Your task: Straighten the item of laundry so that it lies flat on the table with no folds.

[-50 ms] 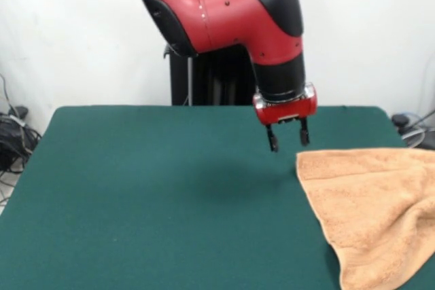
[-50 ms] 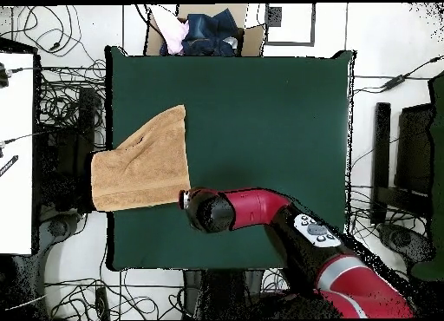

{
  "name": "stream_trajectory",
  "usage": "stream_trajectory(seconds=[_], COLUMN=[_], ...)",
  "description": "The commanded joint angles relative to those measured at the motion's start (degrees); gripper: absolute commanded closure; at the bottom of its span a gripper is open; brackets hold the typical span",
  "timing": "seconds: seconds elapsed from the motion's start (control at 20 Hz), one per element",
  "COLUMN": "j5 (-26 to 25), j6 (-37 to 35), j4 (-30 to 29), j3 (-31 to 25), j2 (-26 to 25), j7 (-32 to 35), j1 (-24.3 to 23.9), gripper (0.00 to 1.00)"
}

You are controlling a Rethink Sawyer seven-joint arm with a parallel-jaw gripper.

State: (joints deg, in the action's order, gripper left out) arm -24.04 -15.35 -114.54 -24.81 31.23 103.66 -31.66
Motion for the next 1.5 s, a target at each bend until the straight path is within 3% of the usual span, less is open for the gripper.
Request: stream_trajectory(seconds=[0.05,1.0,1.5], j5=[-3.7,-4.6,-2.9], j6=[5.5,13.7,15.7], j4=[3.2,3.7,1.1], j3=[3.5,5.9,5.2], j2=[-3.2,-12.3,-12.2], j7=[5.0,5.3,6.9], j1=[2.5,4.9,5.1], gripper=[0.00,0.00,0.00])
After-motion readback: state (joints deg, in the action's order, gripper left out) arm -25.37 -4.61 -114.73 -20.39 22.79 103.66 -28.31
